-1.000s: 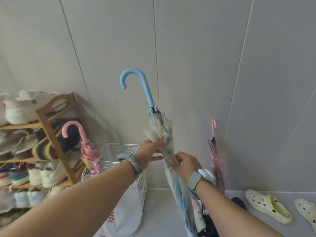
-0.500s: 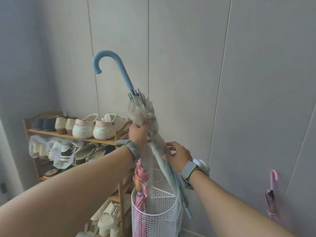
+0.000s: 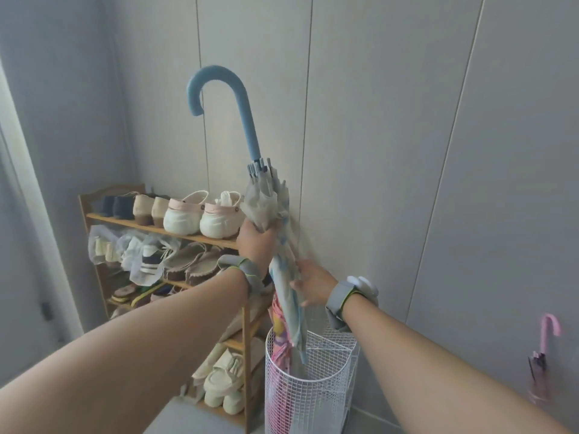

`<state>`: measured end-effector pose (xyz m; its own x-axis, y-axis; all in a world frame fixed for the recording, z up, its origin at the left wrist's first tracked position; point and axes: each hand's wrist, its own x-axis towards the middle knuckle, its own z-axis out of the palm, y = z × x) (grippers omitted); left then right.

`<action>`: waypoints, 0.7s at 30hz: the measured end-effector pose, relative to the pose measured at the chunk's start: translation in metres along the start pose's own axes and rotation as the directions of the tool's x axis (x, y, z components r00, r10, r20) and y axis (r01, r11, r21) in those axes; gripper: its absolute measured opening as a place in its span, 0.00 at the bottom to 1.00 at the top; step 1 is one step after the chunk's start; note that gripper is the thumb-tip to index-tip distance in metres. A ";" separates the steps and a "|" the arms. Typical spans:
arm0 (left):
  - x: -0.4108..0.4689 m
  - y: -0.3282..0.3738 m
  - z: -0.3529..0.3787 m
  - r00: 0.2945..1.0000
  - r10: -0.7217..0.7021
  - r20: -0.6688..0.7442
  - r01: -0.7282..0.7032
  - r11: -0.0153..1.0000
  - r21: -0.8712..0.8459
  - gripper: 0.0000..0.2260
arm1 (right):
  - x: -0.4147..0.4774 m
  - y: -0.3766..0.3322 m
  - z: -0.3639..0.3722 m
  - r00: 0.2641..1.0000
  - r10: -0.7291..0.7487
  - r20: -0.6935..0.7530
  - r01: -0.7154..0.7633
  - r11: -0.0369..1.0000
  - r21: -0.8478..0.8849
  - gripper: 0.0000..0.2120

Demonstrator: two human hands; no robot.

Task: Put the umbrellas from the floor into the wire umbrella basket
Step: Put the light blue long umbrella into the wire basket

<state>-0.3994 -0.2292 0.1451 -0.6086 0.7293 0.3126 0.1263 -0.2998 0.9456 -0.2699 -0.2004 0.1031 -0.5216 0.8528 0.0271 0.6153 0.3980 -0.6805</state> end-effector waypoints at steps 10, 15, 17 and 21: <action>0.000 -0.195 0.037 0.950 -0.313 -0.012 0.298 0.893 0.338 0.16 | 0.013 0.135 0.048 0.958 0.281 0.065 -0.270 0.953 -0.140 0.23; 0.006 -0.264 0.058 0.906 -0.422 -0.031 0.381 0.779 0.498 0.19 | 0.019 0.206 0.073 0.906 0.408 0.112 -0.374 0.897 -0.237 0.24; 0.006 -0.283 0.065 0.879 -0.474 -0.038 0.406 0.706 0.581 0.23 | 0.022 0.225 0.083 0.904 0.410 0.125 -0.372 0.895 -0.244 0.25; -0.006 -0.314 0.074 0.866 -0.499 -0.013 0.398 0.675 0.621 0.18 | 0.027 0.253 0.099 0.923 0.375 0.089 -0.341 0.903 -0.261 0.26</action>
<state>-0.3770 -0.0938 -0.1474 -0.6004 0.7737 -0.2023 0.3290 0.4696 0.8193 -0.1869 -0.1098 -0.1408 -0.3034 0.9060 -0.2953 0.8880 0.1565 -0.4323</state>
